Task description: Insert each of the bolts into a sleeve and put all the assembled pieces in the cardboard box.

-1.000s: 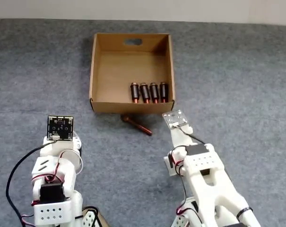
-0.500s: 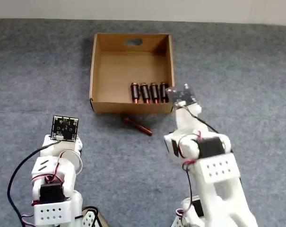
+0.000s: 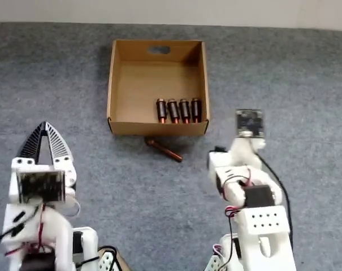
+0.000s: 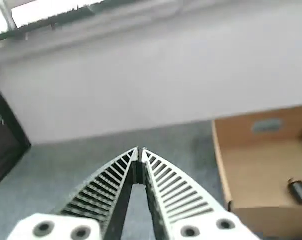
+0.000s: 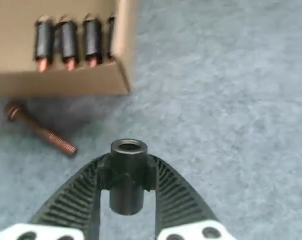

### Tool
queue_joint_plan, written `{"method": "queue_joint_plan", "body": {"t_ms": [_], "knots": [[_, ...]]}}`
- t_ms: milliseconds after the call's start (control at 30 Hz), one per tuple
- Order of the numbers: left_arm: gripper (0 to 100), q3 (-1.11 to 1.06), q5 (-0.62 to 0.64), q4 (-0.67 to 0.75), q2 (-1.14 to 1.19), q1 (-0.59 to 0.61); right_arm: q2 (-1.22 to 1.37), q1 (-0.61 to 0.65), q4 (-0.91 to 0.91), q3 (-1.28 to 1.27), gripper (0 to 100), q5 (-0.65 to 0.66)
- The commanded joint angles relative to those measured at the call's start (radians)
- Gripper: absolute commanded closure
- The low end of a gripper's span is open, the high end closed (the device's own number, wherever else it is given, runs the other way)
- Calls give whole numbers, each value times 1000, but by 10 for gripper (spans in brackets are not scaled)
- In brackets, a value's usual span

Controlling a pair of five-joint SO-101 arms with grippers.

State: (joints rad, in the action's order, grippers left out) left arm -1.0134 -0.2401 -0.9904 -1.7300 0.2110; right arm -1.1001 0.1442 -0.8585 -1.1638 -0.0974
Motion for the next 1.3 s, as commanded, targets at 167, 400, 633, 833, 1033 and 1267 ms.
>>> {"method": "queue_joint_plan", "body": {"t_ms": [167, 400, 633, 833, 1033, 1267], "knots": [[882, 386, 152, -137, 727, -186, -134, -87, 27, -64, 992, -60], [877, 526, 493, -264, 1079, -367, -205, -87, 27, -104, 992, -57], [878, 507, 859, -178, 1300, -443, -209, -87, 25, -108, 992, -57], [873, 467, 980, -34, 1460, -479, -208, -87, 25, -108, 992, -57], [772, 470, 1077, 114, 1656, -529, -208, -87, 24, -108, 992, -57], [763, 467, 1146, 288, 1758, -556, -208, -87, 24, -108, 992, -57]]}}
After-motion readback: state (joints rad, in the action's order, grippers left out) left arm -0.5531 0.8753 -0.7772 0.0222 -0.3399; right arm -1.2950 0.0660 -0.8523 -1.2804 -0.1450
